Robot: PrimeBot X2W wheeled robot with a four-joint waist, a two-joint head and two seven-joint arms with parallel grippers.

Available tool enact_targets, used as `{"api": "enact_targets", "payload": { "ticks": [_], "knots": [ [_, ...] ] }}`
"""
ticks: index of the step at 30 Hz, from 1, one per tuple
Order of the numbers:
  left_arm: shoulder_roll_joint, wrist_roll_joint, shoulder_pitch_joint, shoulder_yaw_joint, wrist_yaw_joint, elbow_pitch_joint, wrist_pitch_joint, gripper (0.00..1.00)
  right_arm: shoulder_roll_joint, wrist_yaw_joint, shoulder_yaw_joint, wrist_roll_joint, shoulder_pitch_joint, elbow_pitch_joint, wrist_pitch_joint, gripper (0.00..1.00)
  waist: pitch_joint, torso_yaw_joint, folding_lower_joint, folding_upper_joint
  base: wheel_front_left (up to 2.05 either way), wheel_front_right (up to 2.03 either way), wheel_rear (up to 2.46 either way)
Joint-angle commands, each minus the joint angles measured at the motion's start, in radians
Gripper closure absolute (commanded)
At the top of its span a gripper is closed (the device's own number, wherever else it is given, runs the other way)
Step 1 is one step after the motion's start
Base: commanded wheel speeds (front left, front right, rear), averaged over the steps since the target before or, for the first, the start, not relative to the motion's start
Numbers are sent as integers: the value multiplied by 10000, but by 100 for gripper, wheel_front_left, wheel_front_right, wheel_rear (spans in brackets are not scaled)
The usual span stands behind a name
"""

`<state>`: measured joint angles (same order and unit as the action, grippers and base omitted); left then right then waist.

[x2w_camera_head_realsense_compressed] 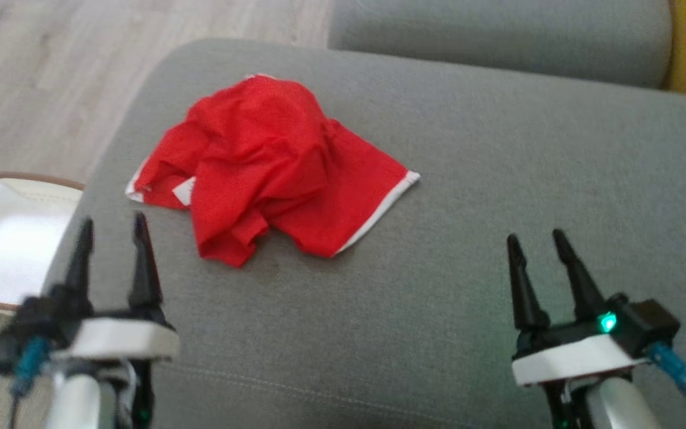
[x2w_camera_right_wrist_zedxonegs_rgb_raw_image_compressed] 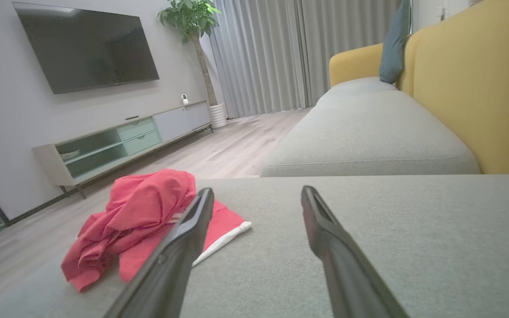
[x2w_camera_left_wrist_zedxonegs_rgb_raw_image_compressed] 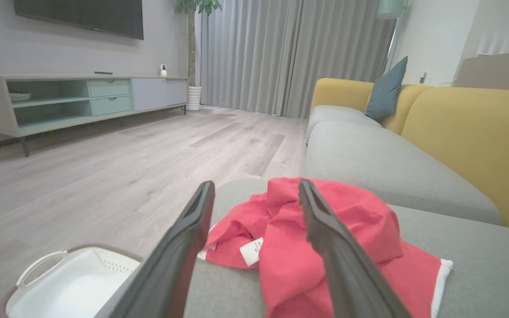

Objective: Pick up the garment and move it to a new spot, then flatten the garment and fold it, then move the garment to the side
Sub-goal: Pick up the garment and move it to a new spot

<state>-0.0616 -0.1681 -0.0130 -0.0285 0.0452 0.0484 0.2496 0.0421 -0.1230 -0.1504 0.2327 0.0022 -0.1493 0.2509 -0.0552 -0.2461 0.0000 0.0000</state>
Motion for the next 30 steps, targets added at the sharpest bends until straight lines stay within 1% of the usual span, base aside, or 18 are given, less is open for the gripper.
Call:
{"api": "enact_targets", "payload": {
  "ticks": [1, 4, 6, 8, 11, 16, 18, 21, 26, 30],
  "knots": [
    [-197, 53, -775, 453, -82, -260, 122, 0, 81, -77, -141, -106, -550, 409, 109, 0, -437, 400, 0, 0, 0, 0, 0],
    [-639, 93, -1493, 777, -352, 204, 122, 0, 81, -77, 136, -306, -762, 596, 109, 0, -950, 775, 0, 0, 0, 0, 0],
    [-1032, 26, -2099, 947, -552, 776, 105, 0, 81, -77, 344, -419, -888, 741, 109, 0, -1307, 1005, 0, 0, 0, 0, 0],
    [-1471, 16, -2794, 1016, -750, 1321, -168, 0, 81, -77, 607, -480, -967, 907, 109, 0, -1640, 1191, 0, 0, 0, 0, 0],
    [-2089, -80, -3867, 1060, -1041, 2162, -969, 0, 81, -77, 917, -600, -1098, 1141, 109, 0, -2163, 1492, 0, 0, 0, 0, 0],
    [-3061, -611, -5501, 760, -1584, 3808, -2960, 0, 81, -77, 1247, -652, -1406, 1596, 109, 0, -2952, 1946, 0, 0, 0, 0, 0],
    [-3523, -685, -6080, 486, -1680, 4357, -3443, 0, 81, -77, 1290, -630, -1536, 1741, 109, 0, -3252, 2127, 0, 0, 0, 0, 0],
    [-3966, -876, -6771, 19, -1738, 5082, -3913, 0, 81, -77, 1314, -580, -1670, 1888, 109, 0, -3603, 2333, 0, 0, 0, 0, 0],
    [-4486, -1389, -7658, -889, -1754, 6081, -4290, 0, 81, -77, 1267, -541, -1780, 2034, 109, 0, -4074, 2579, 0, 0, 0, 0, 0],
    [-4725, -1815, -8142, -1469, -1756, 6806, -4353, 0, 81, -77, 1307, -521, -1864, 2078, 109, 0, -4286, 2672, 0, 0, 0, 0, 0]
  ]
}}
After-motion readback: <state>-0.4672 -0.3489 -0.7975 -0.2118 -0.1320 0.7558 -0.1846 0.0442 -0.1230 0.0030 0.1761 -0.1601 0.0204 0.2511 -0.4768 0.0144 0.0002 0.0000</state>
